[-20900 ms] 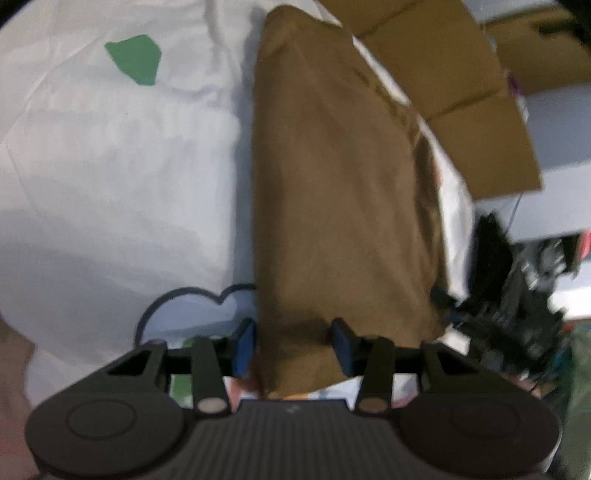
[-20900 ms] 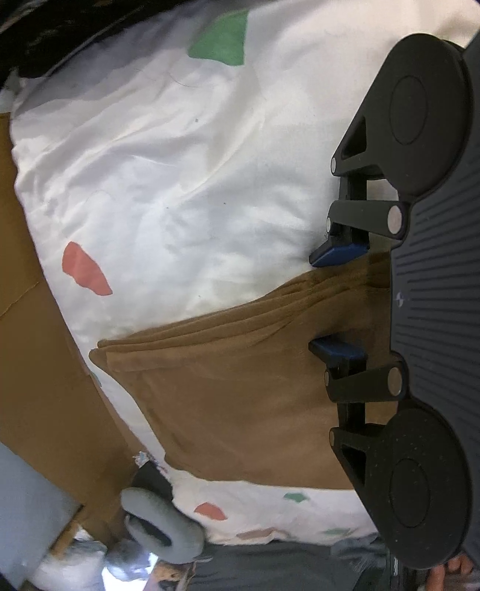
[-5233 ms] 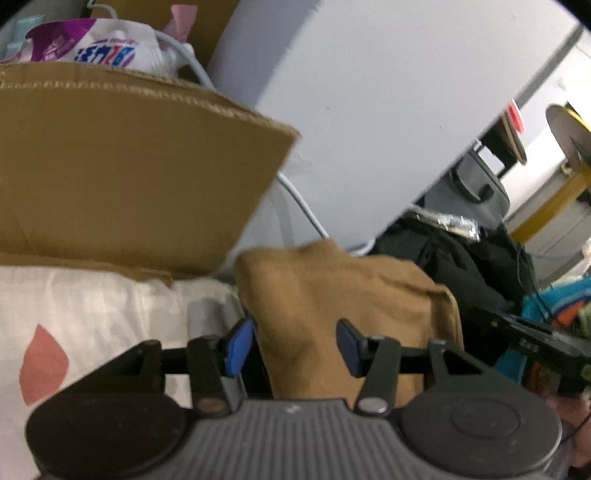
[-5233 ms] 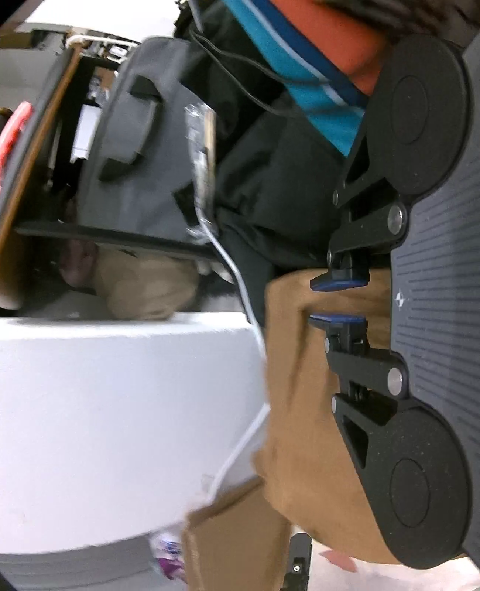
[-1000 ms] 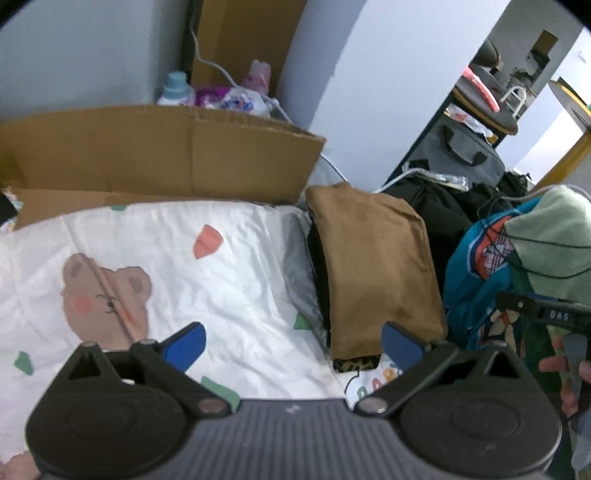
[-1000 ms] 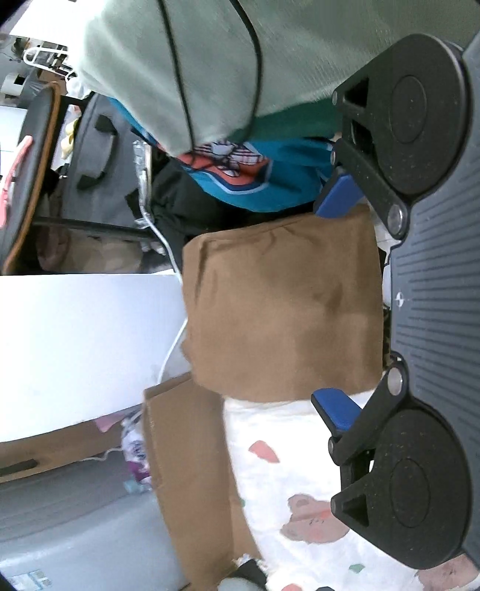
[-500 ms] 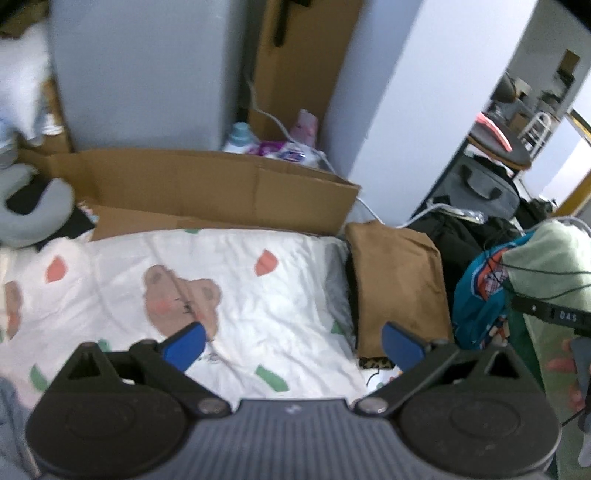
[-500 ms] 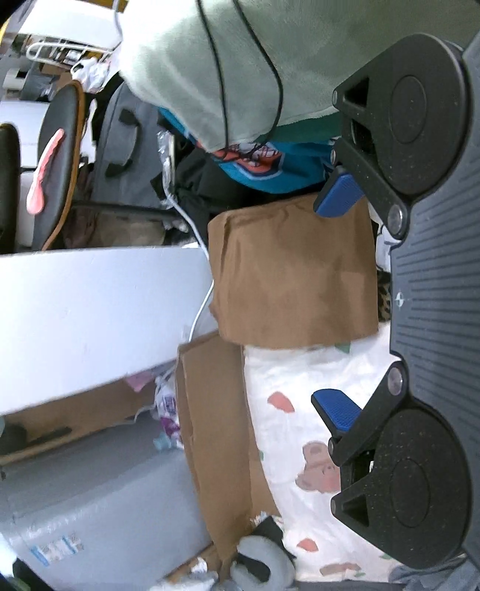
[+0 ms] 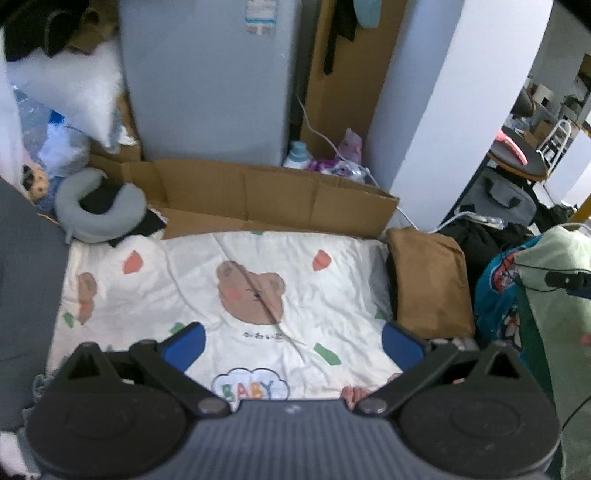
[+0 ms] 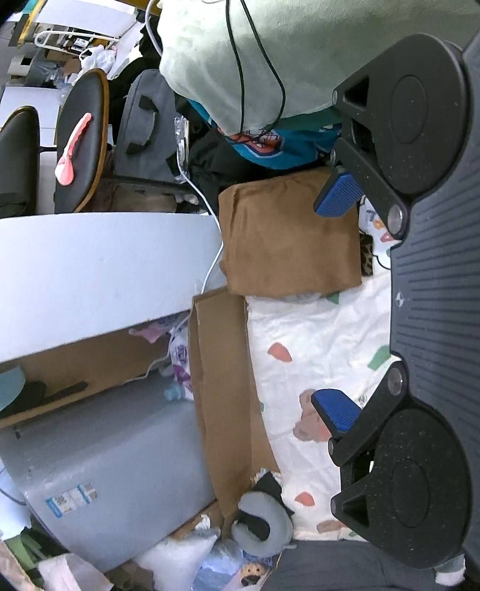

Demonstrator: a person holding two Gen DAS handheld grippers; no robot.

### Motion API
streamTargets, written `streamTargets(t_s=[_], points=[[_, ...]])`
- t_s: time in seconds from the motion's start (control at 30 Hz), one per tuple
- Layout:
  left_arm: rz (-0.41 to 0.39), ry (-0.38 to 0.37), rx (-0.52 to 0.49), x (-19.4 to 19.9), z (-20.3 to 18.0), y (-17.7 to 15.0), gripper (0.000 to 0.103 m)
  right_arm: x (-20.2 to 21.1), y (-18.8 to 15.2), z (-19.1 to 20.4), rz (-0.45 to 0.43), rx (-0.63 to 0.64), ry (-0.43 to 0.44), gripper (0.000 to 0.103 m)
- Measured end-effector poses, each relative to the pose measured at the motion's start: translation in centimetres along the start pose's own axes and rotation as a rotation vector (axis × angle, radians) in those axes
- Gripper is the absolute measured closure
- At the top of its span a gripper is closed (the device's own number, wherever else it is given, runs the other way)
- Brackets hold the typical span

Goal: Fold clothes

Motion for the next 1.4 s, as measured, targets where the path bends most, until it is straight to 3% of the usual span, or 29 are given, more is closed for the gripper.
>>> streamTargets(t_s=[0.3, 0.67, 0.87, 1.1, 1.4], points=[[-0.077, 0.05, 0.075, 6.3, 5.7, -0.3, 0.0, 6.0, 1.5, 5.5, -0.03, 0.035, 0.064, 0.001], [-0.165, 0.138, 0.191, 10.2, 10.8, -2.5, 0.0, 6.3, -0.8, 12.7, 0.011, 0.124, 0.154, 0.001], [-0.16, 0.174, 0.312, 9.4, 12.8, -6.1, 0.0, 4.5, -3.4, 16.4, 0.022, 0.203, 0.212, 0.001], [-0.185, 0.236, 0.367, 8.3, 13.9, -10.2, 0.0, 0.9, -6.9, 21.3, 0.073, 0.285, 0.292, 0.001], [-0.15, 0.281, 0.385, 5.2, 13.0, -13.6, 0.0, -1.6, -9.3, 24.4, 0.096, 0.337, 0.299, 0.001]])
Point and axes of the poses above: each gripper's, at about its wrist camera, not at the fingertips, and x roughly against the way its jaws point, z to its left, y to its top, the point moved 3 cm from there along -x, roughly the way its jaws point, and after that the axes turned 10 degrees about x, right-handed, at the moved point
